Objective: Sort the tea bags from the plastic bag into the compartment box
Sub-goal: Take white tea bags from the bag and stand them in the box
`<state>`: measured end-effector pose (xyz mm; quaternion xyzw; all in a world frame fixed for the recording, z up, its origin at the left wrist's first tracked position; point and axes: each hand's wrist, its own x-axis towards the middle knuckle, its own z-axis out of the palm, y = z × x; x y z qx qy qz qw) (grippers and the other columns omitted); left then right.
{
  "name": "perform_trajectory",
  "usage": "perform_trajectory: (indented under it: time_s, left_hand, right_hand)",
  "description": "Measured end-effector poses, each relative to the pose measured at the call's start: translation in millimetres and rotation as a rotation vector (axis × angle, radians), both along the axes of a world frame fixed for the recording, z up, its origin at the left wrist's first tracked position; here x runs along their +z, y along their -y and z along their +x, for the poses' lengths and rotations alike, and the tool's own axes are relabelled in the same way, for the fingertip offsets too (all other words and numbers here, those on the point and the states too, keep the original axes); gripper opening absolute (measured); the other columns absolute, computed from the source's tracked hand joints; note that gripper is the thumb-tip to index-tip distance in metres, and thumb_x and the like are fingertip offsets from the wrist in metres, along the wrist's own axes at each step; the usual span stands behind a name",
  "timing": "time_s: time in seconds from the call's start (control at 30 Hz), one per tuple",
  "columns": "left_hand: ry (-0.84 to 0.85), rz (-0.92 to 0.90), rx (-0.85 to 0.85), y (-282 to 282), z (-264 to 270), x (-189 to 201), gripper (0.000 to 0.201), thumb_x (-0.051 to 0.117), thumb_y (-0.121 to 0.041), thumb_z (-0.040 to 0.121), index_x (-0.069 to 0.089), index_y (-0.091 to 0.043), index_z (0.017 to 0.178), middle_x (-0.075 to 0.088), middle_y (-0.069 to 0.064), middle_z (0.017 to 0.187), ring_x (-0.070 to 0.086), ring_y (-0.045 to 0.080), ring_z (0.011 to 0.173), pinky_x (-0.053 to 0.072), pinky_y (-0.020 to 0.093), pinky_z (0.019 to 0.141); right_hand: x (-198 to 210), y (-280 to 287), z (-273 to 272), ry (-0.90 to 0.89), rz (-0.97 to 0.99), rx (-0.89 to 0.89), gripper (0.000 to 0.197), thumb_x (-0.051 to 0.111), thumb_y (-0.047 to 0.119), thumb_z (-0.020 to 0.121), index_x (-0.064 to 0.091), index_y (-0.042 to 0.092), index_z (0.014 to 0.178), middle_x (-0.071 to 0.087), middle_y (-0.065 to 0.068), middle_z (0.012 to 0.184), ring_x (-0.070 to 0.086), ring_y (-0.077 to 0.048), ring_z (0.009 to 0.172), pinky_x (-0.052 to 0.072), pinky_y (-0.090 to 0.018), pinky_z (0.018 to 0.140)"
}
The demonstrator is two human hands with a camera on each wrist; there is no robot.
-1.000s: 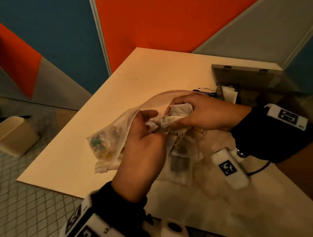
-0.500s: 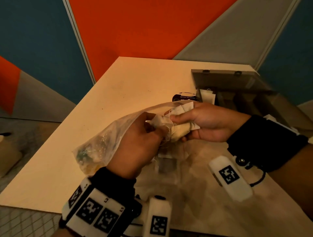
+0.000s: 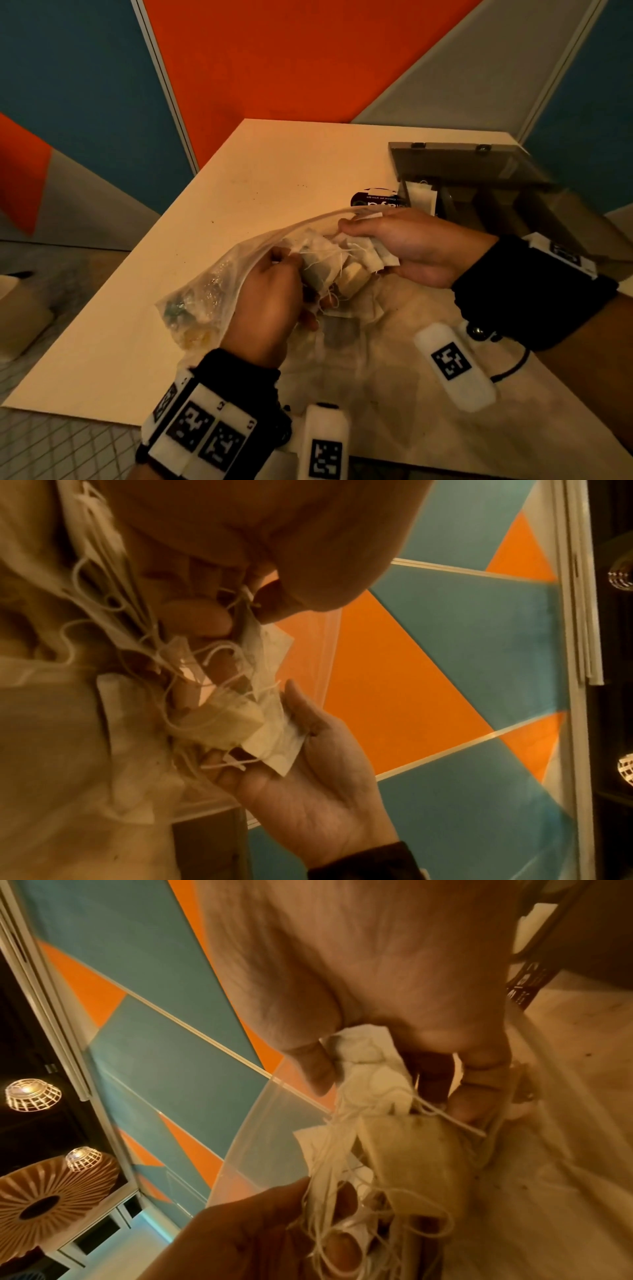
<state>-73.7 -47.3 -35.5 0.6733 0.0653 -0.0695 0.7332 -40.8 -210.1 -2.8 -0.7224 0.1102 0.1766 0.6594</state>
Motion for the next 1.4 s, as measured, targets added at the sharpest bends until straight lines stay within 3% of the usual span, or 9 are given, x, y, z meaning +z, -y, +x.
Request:
perform_trajectory:
  time_s: [0.17, 0.3, 0.37, 0.47, 0.6, 0.77, 0.97, 1.17, 1.4]
  left_hand:
    - [-0.032, -0.141, -0.024, 1, -5, 8, 0.022, 0.041, -0.013, 0.101, 0.062, -0.013, 0.099, 0.071, 0.000, 0.062, 0.067, 0.027, 0.060, 0.052, 0.030, 0.042]
    - [-0.026, -0.127, -0.043, 3, -5, 11, 0.016, 0.052, -0.013, 0.097, 0.064, -0.017, 0.088, 0.070, -0.009, 0.059, 0.070, 0.019, 0.058, 0.060, 0.040, 0.055]
    - [-0.044, -0.111, -0.047, 3, -4, 10, 0.010, 0.057, -0.013, 0.094, 0.066, -0.012, 0.093, 0.072, -0.004, 0.065, 0.070, 0.019, 0.058, 0.060, 0.037, 0.051]
    - [-0.051, -0.074, -0.057, 1, -1, 7, 0.015, 0.059, -0.016, 0.094, 0.066, -0.007, 0.102, 0.072, 0.009, 0.083, 0.071, 0.023, 0.062, 0.058, 0.033, 0.052]
    - [-0.024, -0.093, 0.005, -2, -1, 4, 0.013, 0.054, -0.016, 0.096, 0.066, -0.013, 0.097, 0.071, 0.000, 0.070, 0.070, 0.021, 0.060, 0.057, 0.034, 0.052]
    - [0.016, -0.155, 0.092, -4, -1, 5, 0.017, 0.044, -0.016, 0.100, 0.059, -0.017, 0.093, 0.071, -0.007, 0.058, 0.069, 0.017, 0.050, 0.059, 0.040, 0.053]
    - [0.038, -0.200, 0.123, 4, -4, 7, 0.017, 0.038, -0.018, 0.103, 0.053, -0.016, 0.094, 0.072, 0.001, 0.061, 0.069, 0.020, 0.054, 0.054, 0.033, 0.045]
    - [0.010, -0.208, 0.103, 7, -4, 6, 0.017, 0.044, -0.004, 0.095, 0.052, -0.019, 0.092, 0.070, 0.006, 0.075, 0.073, 0.025, 0.071, 0.057, 0.035, 0.051]
    - [0.010, -0.162, 0.055, 4, -2, 2, 0.021, 0.051, -0.003, 0.093, 0.065, -0.008, 0.108, 0.073, 0.006, 0.078, 0.072, 0.020, 0.067, 0.059, 0.037, 0.058]
  right_hand:
    - [1, -3, -5, 0.048, -0.046, 0.181, 0.039, 0.068, 0.020, 0.088, 0.061, 0.001, 0.121, 0.070, -0.013, 0.115, 0.064, -0.029, 0.111, 0.046, -0.046, 0.102]
    - [-1, -7, -6, 0.171, -0.151, 0.227, 0.006, 0.067, 0.002, 0.086, 0.070, 0.007, 0.088, 0.068, 0.000, 0.082, 0.060, -0.013, 0.082, 0.045, -0.025, 0.072]
    - [-1, -10, -5, 0.201, -0.162, 0.217, 0.018, 0.064, -0.003, 0.085, 0.068, 0.012, 0.077, 0.066, -0.001, 0.077, 0.059, -0.015, 0.079, 0.045, -0.024, 0.067]
    - [1, -13, -3, 0.205, -0.158, 0.174, 0.012, 0.064, -0.002, 0.085, 0.068, 0.010, 0.082, 0.067, -0.008, 0.082, 0.062, -0.021, 0.080, 0.049, -0.029, 0.068]
    - [8, -14, 2, 0.141, -0.211, 0.111, 0.022, 0.060, 0.005, 0.089, 0.061, 0.006, 0.112, 0.064, -0.008, 0.090, 0.060, -0.013, 0.075, 0.046, -0.017, 0.054]
    - [11, -8, 2, 0.060, -0.186, 0.087, 0.039, 0.049, -0.002, 0.088, 0.053, 0.014, 0.123, 0.072, -0.012, 0.106, 0.065, -0.031, 0.109, 0.047, -0.049, 0.102]
    - [19, -3, -6, 0.165, -0.161, 0.098, 0.033, 0.058, -0.002, 0.092, 0.060, 0.013, 0.121, 0.070, -0.013, 0.112, 0.070, -0.029, 0.099, 0.053, -0.050, 0.093]
    - [16, -3, -6, 0.256, -0.361, 0.143, 0.033, 0.068, 0.008, 0.088, 0.063, 0.012, 0.121, 0.072, -0.013, 0.102, 0.066, -0.018, 0.064, 0.049, -0.032, 0.053]
    - [11, -7, -4, 0.371, -0.738, 0.183, 0.036, 0.081, 0.030, 0.076, 0.065, 0.008, 0.099, 0.070, -0.011, 0.100, 0.067, -0.029, 0.092, 0.055, -0.049, 0.084]
